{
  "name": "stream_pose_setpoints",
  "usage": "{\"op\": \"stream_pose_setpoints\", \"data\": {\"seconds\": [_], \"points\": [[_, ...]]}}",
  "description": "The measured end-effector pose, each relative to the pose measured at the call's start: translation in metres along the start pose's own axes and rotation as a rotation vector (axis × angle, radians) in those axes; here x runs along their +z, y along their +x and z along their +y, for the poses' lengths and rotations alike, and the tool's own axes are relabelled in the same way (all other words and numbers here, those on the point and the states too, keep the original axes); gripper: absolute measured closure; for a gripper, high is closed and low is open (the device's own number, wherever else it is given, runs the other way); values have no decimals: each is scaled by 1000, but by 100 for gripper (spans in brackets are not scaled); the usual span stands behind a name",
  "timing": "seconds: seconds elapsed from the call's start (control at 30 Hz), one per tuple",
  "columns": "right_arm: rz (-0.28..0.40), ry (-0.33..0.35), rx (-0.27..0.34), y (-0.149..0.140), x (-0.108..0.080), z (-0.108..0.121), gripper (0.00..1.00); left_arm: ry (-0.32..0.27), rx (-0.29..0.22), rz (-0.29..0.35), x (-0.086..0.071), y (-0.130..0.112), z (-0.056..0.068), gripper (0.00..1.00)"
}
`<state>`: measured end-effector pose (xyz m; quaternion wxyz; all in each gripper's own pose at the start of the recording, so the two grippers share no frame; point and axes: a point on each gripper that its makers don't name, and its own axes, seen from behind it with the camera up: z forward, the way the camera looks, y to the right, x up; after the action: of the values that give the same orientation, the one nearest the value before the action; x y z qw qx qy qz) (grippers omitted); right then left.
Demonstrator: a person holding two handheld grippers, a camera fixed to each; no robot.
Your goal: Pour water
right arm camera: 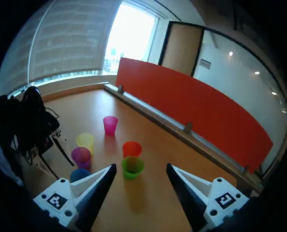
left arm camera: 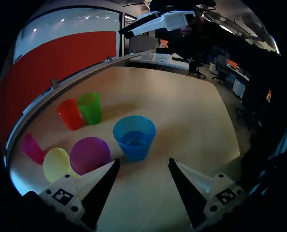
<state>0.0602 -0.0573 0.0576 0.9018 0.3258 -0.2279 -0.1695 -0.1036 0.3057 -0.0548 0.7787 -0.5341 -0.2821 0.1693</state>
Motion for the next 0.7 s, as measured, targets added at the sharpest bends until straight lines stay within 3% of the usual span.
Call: {"op": "stream_pose_setpoints", "data": {"seconds": [0.7], "points": [[-6,-1,3,-4,5,5,0,20,9,26,23,16,-10,7]]}}
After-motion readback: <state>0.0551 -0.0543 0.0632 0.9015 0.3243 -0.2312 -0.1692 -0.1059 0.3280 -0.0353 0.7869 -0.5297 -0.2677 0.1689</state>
